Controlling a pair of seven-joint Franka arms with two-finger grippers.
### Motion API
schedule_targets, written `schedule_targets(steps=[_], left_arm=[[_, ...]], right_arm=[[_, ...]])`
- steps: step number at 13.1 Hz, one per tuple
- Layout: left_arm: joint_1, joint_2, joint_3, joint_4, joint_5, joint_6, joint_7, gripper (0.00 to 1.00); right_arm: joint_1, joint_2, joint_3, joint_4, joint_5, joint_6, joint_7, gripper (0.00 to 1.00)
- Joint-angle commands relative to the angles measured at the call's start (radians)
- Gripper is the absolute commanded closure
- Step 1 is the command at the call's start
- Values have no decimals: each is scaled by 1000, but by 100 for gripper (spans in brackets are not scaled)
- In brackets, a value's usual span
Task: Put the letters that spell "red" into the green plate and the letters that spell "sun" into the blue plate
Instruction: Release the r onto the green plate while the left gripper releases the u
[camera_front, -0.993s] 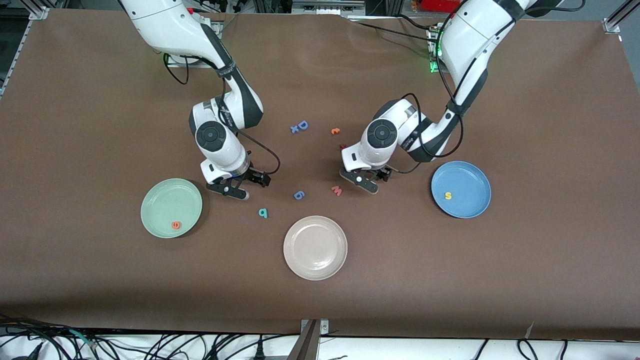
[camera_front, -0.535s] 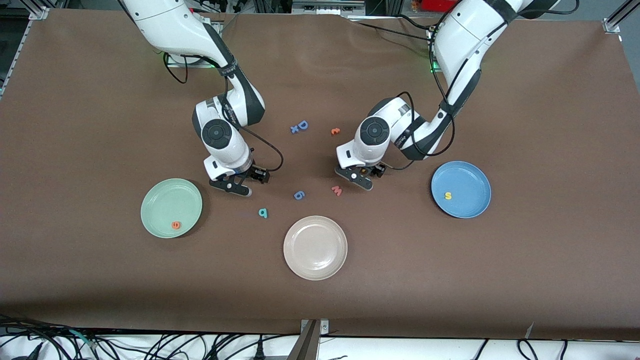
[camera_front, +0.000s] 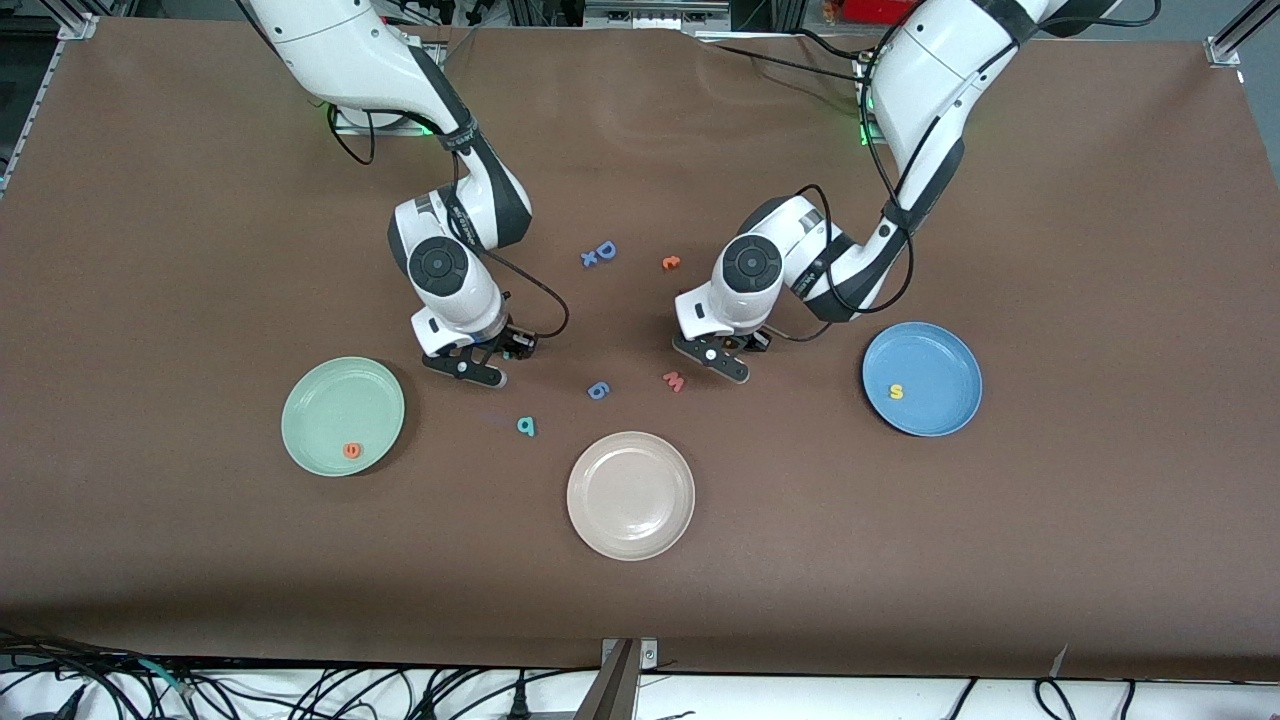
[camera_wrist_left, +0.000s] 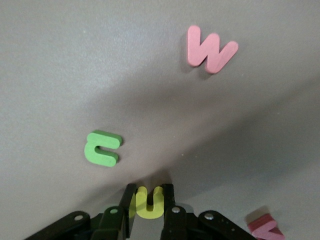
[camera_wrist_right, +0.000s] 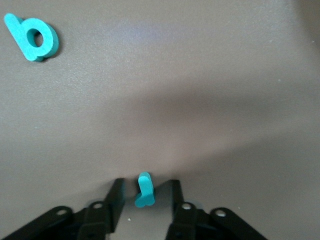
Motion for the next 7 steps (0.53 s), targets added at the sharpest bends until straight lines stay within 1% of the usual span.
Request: schedule_targets(steps=[1,4,5,7], left_arm=[[8,-31,2,18,34,-58,-19,99],[61,-90,-1,23,35,-148,30,99],[87,-105,-1,23,34,-178,93,99],[159,-137,-2,18,32,-231,209,98]], right_arm=[[-3,-17,7,-24,-21,9,26,73],[-6,-15,7,-22,-21,9,23,85],[-10,-15,7,-21,-21,9,18,87],[-11,-14,7,-16,-21,9,16,87]])
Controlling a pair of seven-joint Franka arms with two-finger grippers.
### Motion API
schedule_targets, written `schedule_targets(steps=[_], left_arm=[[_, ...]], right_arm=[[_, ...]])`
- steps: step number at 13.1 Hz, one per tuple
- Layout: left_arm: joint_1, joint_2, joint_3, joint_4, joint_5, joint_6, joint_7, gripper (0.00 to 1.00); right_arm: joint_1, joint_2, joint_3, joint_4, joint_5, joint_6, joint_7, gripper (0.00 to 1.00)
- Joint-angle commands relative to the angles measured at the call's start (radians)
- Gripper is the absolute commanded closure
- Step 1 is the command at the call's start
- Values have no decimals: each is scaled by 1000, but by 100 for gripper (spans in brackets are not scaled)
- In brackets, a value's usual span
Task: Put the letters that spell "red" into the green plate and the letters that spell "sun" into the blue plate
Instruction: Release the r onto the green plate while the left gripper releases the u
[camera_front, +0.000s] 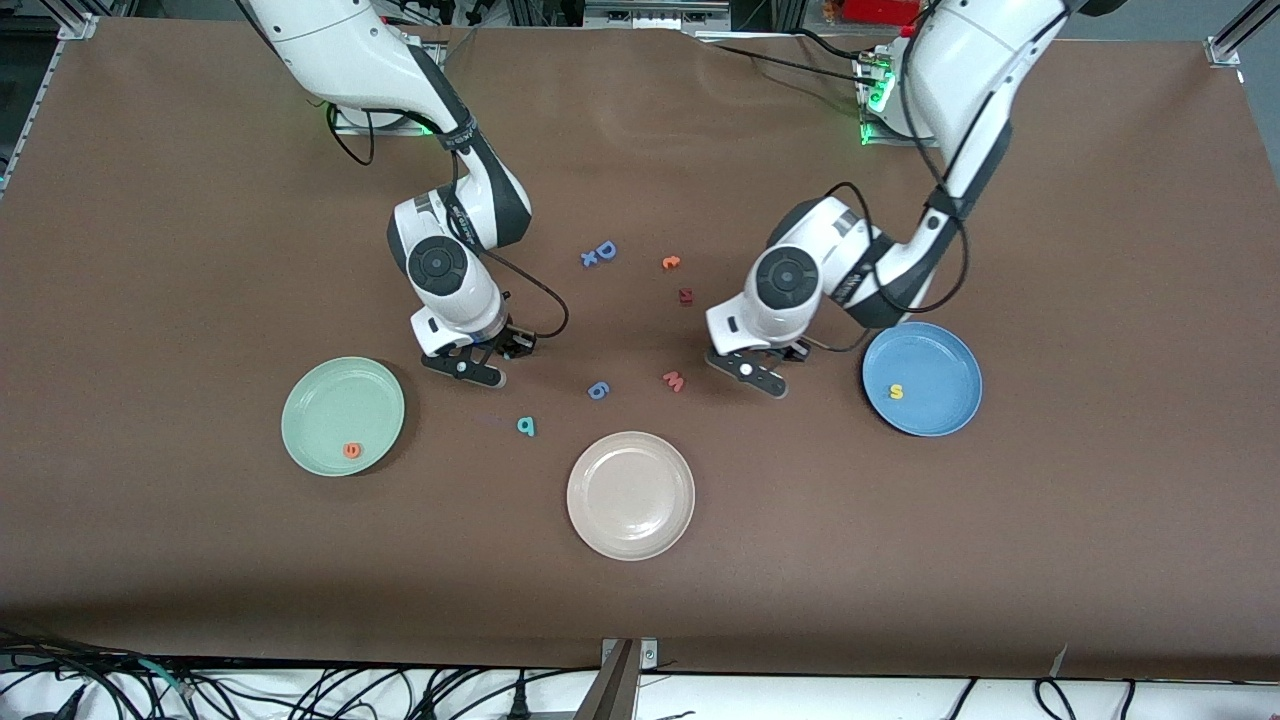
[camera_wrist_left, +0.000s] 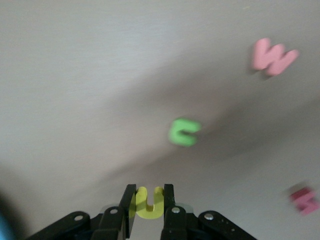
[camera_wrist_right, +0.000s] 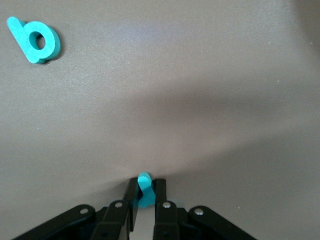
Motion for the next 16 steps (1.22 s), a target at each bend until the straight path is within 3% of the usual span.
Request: schedule_targets(steps=[1,5,7,11,12,13,14,16], left_arm=[[93,-56,-8,-18,30,-85,142,98],[228,-65,-2,-33,51,-112,327,97],[276,-62,-5,-41,110,-112,364,92],[342,-64,-5,-84,199,-105,385,92],[357,-64,-5,-95,199,-99,385,83],[359,-65,-6,-98,199,-101,382,37],[360,-67,-6,-98,199,-101,384,0],[357,-76,-12,-98,197,-108,384,0]], right_arm=[[-10,-9,7,-15,-21,9,14,87],[-22,-14,7,5,-21,-16,2,91],[-41,-26,6,76,-27,-129,-9,91],[-142,-61,6,180,-77,-320,-177,91],[-172,-66,6,180,-82,-321,-242,91],[-201,-68,4,180,-93,-321,-297,91],[-232,-68,4,180,-110,-321,-342,91],[-319,-65,7,179,-163,-320,-453,91]])
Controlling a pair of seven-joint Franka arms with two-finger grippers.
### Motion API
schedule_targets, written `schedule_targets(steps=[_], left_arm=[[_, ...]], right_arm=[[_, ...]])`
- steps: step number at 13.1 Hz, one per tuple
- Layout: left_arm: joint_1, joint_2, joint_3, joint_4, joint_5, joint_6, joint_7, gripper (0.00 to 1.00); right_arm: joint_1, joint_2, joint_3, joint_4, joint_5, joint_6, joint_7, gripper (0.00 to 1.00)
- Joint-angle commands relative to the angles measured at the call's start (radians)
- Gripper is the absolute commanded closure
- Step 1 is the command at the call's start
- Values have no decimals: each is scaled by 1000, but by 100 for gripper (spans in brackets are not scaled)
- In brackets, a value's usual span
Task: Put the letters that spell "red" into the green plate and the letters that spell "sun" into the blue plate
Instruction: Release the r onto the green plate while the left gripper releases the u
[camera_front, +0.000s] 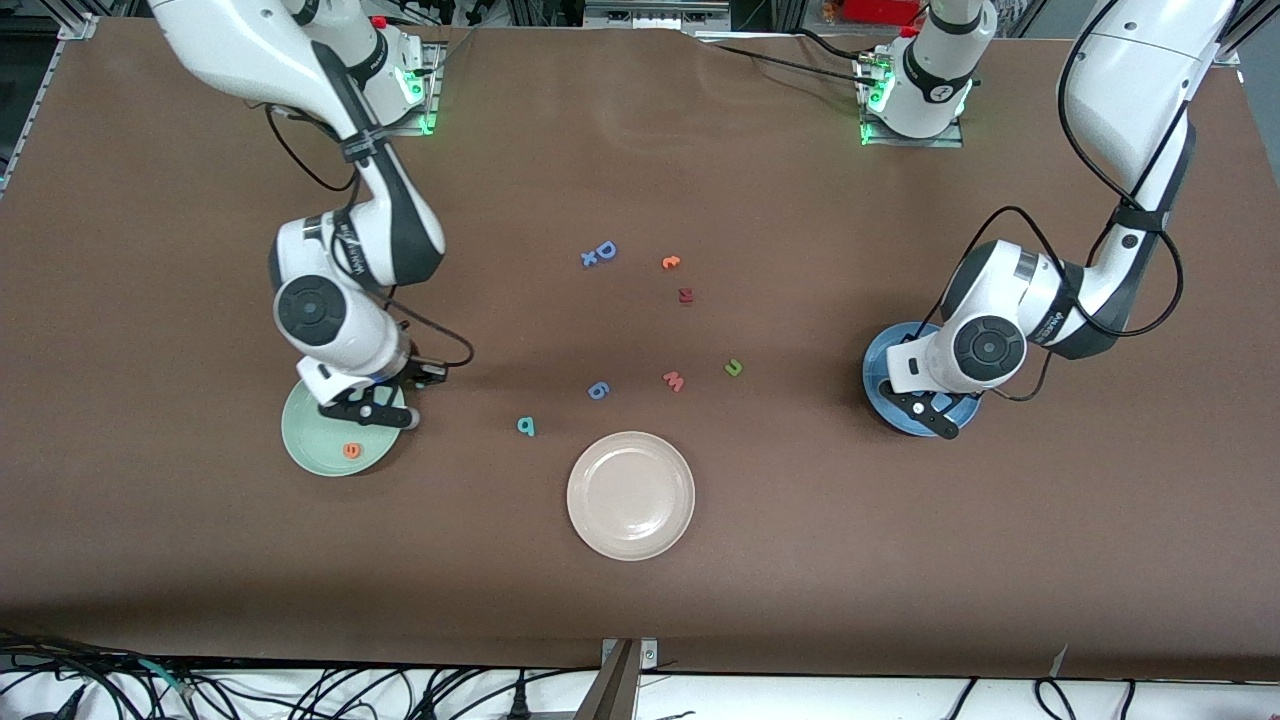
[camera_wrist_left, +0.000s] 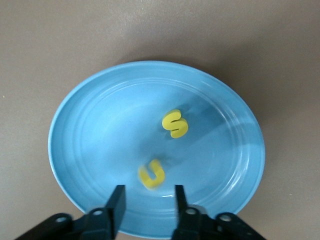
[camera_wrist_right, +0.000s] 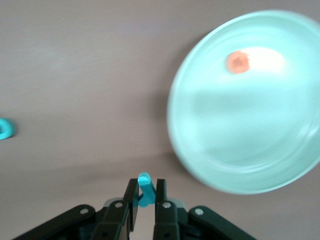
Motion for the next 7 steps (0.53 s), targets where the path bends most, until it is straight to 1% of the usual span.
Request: schedule_targets(steps=[1,2,3,4,5,6,7], left_arm=[[0,-41,-17,-20,21,-9,10,0],[-1,-48,-18,-19,14,-9,12,0],[-7,-53,-35,-13,9,-9,7,0],[-1,-53,-72,-7,6,-9,-3,0],[-3,-53,-95,-3,-29,-9,-28,0],[-13,-50,-112,-2,-79,-6,-66,0],[-38,-44,-130,15,-98,0,-118,0]], right_arm=[[-106,-5,16,-3,-48,-12,-163,91],[-125,-3,16,-1,-50,-10,-224,91],[-136,1,13,-1,-51,-2,-250,89],[-140,4,13,-1,-51,5,-258,68],[-141,3,14,-1,-36,24,-240,1],[-139,-3,16,-1,-34,30,-222,0],[-134,-5,19,3,-34,31,-199,0]])
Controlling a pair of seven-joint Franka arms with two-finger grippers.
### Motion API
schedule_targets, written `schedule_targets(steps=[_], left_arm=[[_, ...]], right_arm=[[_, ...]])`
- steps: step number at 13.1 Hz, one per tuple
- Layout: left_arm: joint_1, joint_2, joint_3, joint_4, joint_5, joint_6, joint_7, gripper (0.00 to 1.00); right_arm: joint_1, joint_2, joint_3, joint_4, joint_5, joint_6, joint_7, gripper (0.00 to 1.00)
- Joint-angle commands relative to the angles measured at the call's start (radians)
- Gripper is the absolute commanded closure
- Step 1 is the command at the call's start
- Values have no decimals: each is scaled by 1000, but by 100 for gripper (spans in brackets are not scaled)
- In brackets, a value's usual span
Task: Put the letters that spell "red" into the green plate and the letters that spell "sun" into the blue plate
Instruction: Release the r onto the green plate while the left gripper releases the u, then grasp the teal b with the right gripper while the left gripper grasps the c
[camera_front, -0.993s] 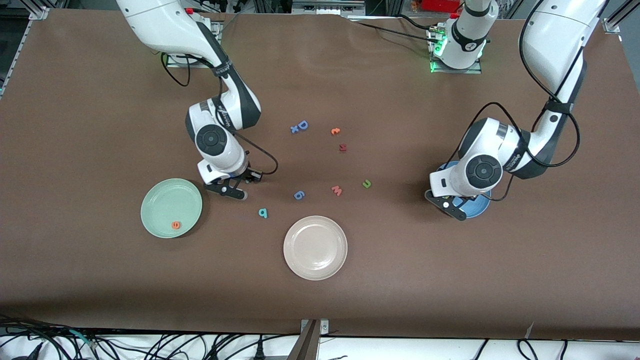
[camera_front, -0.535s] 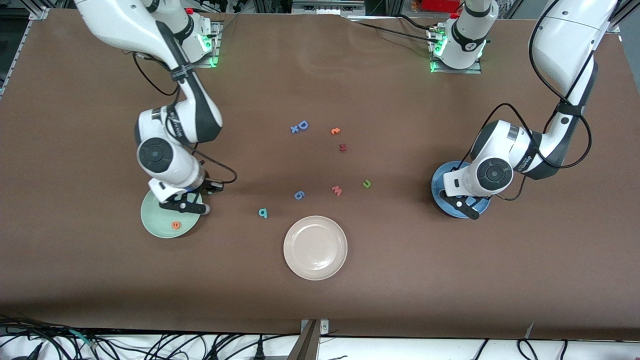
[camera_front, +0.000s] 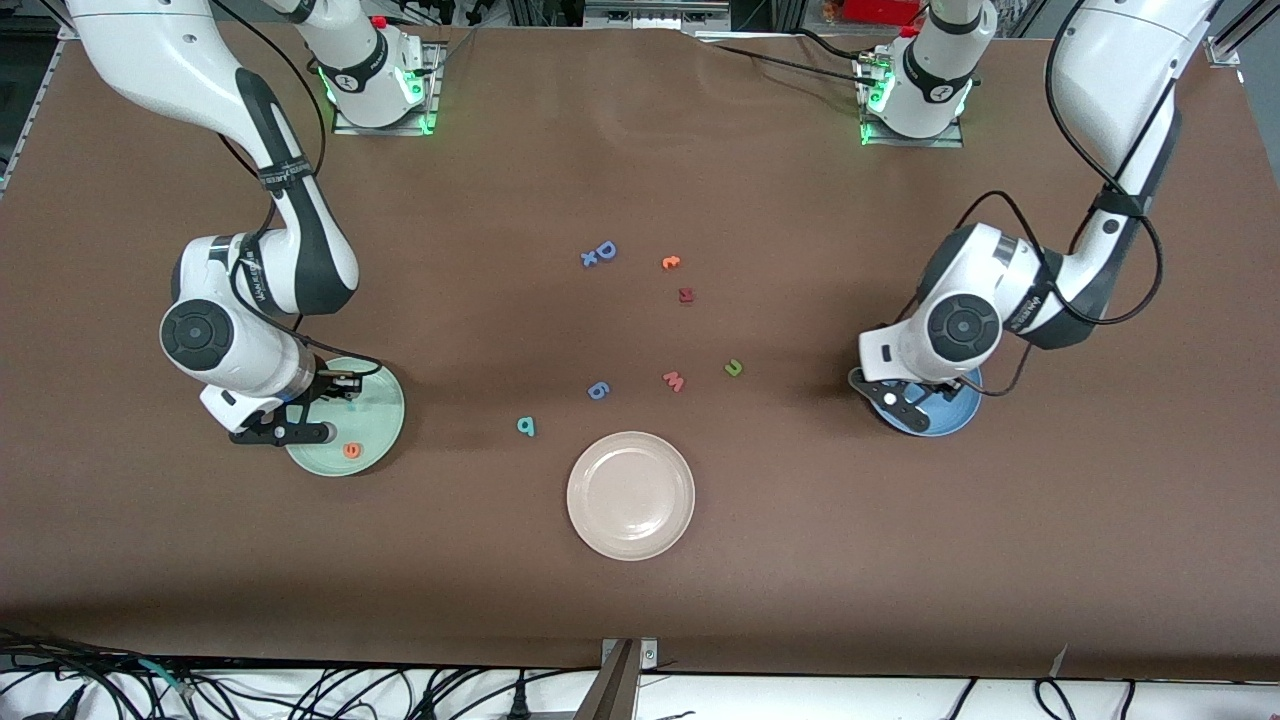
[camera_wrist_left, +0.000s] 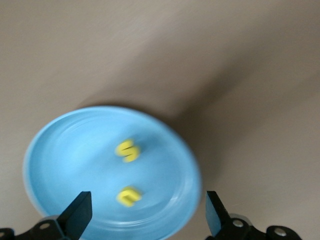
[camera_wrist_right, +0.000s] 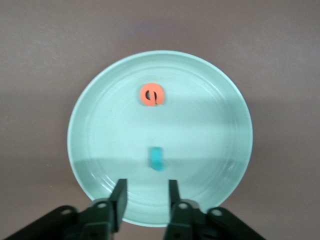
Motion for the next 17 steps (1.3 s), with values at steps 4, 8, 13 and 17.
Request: schedule_targets(steps=[4,8,13,17], left_arm=[[-171,82,-23,145,-47,-2,-390,0],[-277,240,-19,307,-37,42,-552,0],[-330,299,3,297,41,119,-652,5],[-344,308,3,278,71,110,-650,25]], right_arm=[[30,7,88,36,-4,10,244,0],[79,100,135,163,-6,18,325,0],[151,222,144,270,-6,95,463,0],[200,312,144,361,-6,136,547,0]])
